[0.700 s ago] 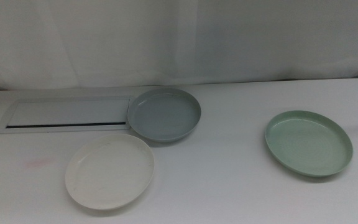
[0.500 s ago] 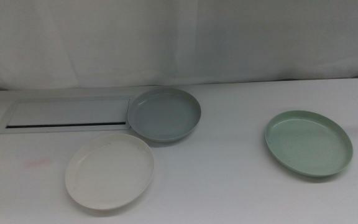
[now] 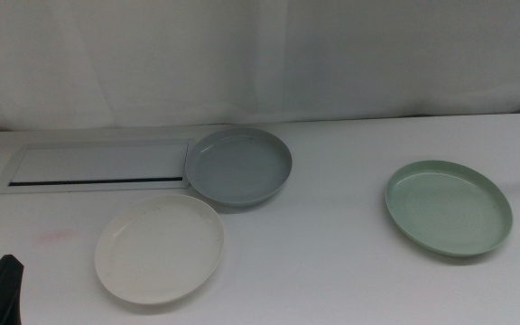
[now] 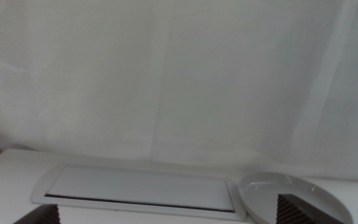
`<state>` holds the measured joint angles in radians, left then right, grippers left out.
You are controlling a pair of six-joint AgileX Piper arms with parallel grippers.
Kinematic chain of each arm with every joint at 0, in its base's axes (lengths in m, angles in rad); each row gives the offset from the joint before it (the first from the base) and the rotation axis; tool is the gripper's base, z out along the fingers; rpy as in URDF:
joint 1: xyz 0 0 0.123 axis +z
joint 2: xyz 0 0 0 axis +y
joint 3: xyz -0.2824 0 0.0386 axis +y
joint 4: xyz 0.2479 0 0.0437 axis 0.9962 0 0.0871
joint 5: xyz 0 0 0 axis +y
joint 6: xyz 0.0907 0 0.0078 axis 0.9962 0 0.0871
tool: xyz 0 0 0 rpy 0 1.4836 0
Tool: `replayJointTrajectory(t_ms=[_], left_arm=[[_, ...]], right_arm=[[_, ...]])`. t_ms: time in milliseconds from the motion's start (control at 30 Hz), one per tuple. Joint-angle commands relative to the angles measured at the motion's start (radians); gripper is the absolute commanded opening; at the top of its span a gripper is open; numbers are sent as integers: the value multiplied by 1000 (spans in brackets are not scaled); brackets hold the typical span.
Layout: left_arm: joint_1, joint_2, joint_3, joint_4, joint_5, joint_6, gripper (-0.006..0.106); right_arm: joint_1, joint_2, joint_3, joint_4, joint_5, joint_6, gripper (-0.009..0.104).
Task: Stack the three bowls on top of each other.
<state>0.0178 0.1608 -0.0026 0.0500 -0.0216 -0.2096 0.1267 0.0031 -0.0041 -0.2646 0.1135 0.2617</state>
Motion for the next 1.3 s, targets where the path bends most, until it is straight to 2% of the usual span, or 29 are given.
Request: replayJointTrajectory(t_ms=[0,333,433,533,667,900,1167,1267], left_arm=[[3,-3,38,-9,-21,-45,93],[3,6,-20,-7,35,-98,93],[3,30,-117,-7,137,-88,93],[3,90,-251,-7,307,8,93],[3,217,-428,-7,474,86,93],[3,568,-746,-77,692,93,90],[3,939,-961,-168,853,230,89],[3,1058,-971,-158,842,242,89]], right_arm=[[2,-36,41,-2,0,1,103],[2,-36,41,-5,0,1,103],[2,-36,41,-5,0,1,103],[2,-36,41,-5,0,1,103],[2,-36,41,-5,0,1,103],[2,-36,41,-5,0,1,103],[2,-36,41,-5,0,1,103],[2,-36,41,-5,0,1,103]])
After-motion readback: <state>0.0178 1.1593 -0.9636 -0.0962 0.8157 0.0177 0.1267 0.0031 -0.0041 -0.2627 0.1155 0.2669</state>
